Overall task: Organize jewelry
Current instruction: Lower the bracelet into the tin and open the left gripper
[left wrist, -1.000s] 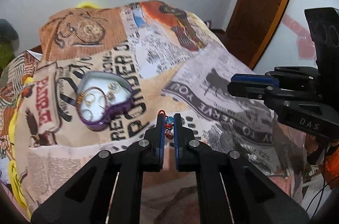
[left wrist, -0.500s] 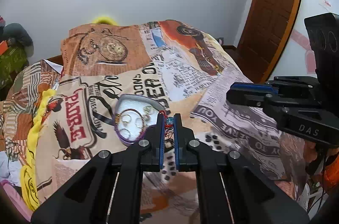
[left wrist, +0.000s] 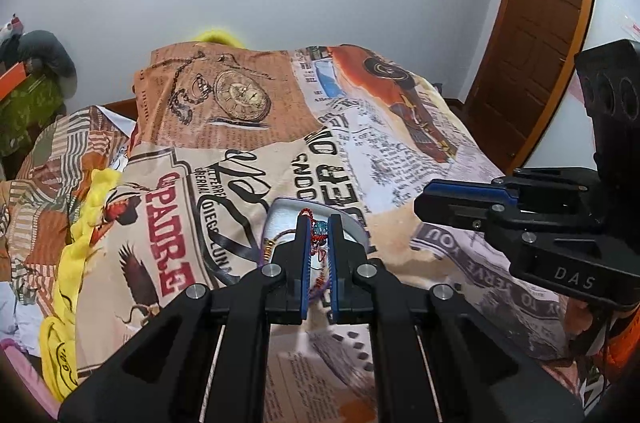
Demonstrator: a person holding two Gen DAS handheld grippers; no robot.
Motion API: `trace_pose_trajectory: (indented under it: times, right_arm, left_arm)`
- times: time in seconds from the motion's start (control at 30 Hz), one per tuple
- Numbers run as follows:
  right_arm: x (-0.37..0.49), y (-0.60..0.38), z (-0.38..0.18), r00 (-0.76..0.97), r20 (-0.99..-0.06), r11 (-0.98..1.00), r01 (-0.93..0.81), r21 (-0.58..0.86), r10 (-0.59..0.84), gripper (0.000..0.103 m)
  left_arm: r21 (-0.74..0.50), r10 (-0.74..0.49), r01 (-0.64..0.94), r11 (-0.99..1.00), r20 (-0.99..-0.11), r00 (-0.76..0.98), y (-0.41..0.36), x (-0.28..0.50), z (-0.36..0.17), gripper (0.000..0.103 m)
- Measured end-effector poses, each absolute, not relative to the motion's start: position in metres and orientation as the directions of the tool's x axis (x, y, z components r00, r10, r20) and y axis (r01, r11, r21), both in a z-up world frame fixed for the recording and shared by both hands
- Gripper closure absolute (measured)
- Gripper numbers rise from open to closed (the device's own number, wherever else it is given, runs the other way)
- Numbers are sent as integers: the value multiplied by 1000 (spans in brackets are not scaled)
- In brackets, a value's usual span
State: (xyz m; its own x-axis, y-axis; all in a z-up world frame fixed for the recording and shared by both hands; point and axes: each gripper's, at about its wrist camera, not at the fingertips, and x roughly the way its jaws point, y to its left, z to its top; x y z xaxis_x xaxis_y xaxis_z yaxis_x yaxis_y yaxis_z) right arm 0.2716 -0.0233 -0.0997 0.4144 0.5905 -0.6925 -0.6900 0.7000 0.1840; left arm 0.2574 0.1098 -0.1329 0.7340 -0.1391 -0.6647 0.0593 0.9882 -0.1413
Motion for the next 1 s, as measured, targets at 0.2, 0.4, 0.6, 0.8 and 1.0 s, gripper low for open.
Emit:
trace_pose_trajectory:
  times: [0.2, 0.4, 0.6, 0.8, 1.0]
  right_arm:
    - [285, -9, -113, 382, -720, 697, -689, 196, 579, 93]
    - [299, 5, -130, 339, -759, 693, -694, 198, 556, 93]
    - [314, 15, -143, 299, -785, 694, -687, 218, 543, 93]
    - [315, 23, -149, 287, -793, 689, -691, 217, 538, 93]
    - [317, 31, -158, 283, -807, 688, -699, 196, 518, 93]
  left_arm:
    - [-180, -159, 46, 983, -692, 704, 121, 269, -158, 97]
    - [-187, -173, 53, 981, -716, 677, 122, 279, -178, 97]
    - [-183, -162, 37, 982, -735, 659, 123, 288, -188, 97]
    - [-174, -136, 9, 985, -735, 664, 129, 289, -187, 96]
    - [-147, -85, -29, 989, -712, 697, 140, 278, -174, 73]
